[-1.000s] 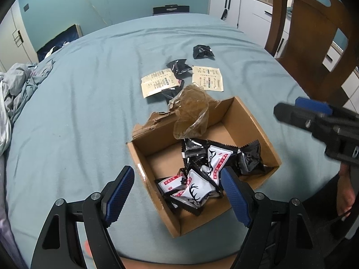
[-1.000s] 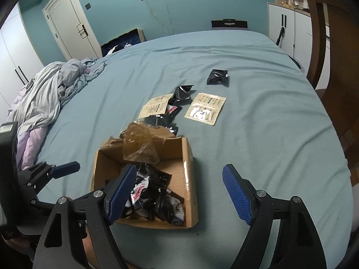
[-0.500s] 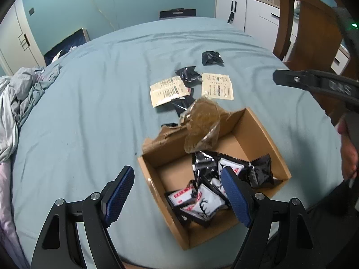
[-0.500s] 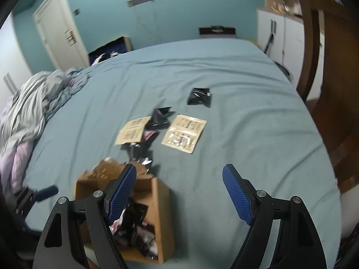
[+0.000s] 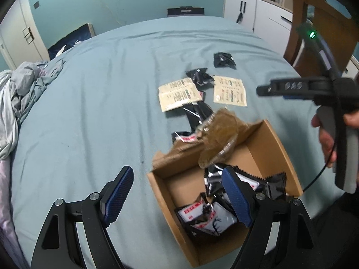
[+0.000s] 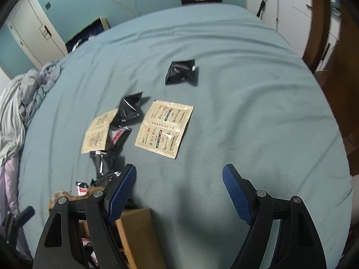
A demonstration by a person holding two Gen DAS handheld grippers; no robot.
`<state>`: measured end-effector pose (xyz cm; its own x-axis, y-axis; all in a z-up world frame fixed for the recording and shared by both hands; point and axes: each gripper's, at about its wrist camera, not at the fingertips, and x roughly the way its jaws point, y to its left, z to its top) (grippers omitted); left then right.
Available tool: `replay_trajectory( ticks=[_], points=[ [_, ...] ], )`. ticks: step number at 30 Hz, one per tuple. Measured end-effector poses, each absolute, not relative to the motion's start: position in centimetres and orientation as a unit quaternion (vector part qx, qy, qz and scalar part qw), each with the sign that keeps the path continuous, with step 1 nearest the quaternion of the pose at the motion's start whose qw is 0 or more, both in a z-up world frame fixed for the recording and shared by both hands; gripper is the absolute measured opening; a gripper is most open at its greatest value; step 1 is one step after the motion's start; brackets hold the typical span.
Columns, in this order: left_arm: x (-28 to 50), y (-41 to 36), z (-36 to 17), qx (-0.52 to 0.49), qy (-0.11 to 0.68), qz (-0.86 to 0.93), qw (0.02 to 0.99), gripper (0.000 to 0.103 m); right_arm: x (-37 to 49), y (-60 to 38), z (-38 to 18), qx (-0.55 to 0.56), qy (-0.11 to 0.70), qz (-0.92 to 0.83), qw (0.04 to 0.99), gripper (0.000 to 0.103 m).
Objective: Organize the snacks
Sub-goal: 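Reach the right tool to a beige sachet on the bed and grasp it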
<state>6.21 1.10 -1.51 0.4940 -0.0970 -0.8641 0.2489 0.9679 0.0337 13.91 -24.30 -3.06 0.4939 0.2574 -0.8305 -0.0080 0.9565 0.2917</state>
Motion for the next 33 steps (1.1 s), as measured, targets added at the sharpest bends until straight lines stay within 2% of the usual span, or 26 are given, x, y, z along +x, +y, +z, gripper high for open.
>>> replay_trajectory(
  ticks=[14, 16, 18, 21, 29, 31, 33],
  points=[
    [6.9, 2.7, -0.9, 0.055, 0.491, -0.102, 0.863, 0.082, 23.7, -20.2, -9.0, 0.080, 0.569, 0.097, 0.813, 0.079],
    [7.0, 2.7, -0.8, 0.050, 0.492, -0.107, 0.862, 0.082, 24.6, -19.2, -9.6, 0.058, 0.573, 0.092, 0.813, 0.082],
    [7.0, 2.6, -0.8, 0.049, 0.494, -0.108, 0.861, 0.082, 25.2, -18.0, -9.8, 0.030, 0.567, 0.093, 0.818, 0.094],
    [7.1, 2.5, -0.9, 0.064, 0.491, -0.097, 0.863, 0.082, 26.2, -16.4, -10.7, -0.003, 0.568, 0.084, 0.819, 0.103],
    [8.1, 2.5, -1.6, 0.074, 0.488, -0.075, 0.866, 0.082, 27.8, -16.3, -11.7, 0.004, 0.559, 0.088, 0.824, 0.102],
    [8.3, 2.7, -1.6, 0.074, 0.482, -0.066, 0.870, 0.082, 27.6, -16.4, -11.7, -0.002, 0.554, 0.086, 0.828, 0.096],
    [8.2, 2.8, -1.4, 0.089, 0.467, -0.046, 0.879, 0.082, 27.1, -16.5, -11.2, -0.006, 0.547, 0.087, 0.833, 0.081]
  ],
)
